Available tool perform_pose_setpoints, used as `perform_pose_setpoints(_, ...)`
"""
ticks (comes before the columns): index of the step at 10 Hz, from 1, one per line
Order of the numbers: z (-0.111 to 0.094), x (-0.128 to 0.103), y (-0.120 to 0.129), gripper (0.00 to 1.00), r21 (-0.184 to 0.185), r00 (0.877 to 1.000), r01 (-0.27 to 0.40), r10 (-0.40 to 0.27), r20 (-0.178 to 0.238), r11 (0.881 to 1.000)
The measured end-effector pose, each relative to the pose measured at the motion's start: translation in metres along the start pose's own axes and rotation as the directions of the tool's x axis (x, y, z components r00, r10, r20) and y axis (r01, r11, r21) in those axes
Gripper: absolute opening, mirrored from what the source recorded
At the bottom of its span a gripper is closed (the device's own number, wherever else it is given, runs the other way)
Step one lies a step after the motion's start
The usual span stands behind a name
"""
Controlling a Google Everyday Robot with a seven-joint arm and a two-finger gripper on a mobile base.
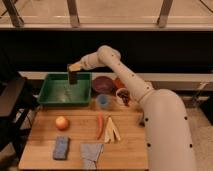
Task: Wipe tray with eraser
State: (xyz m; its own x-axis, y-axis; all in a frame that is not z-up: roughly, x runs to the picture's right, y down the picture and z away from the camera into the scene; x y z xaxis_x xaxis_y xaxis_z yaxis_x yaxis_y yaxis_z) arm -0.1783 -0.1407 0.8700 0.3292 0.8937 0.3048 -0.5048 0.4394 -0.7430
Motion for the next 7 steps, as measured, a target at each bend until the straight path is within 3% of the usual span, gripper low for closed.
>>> perform_pose_setpoints(1, 0.0098, 0.0027, 0.0023, 0.0, -0.004, 1.0, 0.007, -0.007, 0.003, 1.0)
perform_pose_setpoints(6, 0.0095, 0.0018, 0.0026, 0.0, -0.002, 1.0, 0.012, -0.012, 0.007, 1.0)
perform_pose_setpoints(7, 0.0116, 0.0067, 0.0057, 0.0, 0.009, 0.999, 0.04, -0.04, 0.011, 0.999)
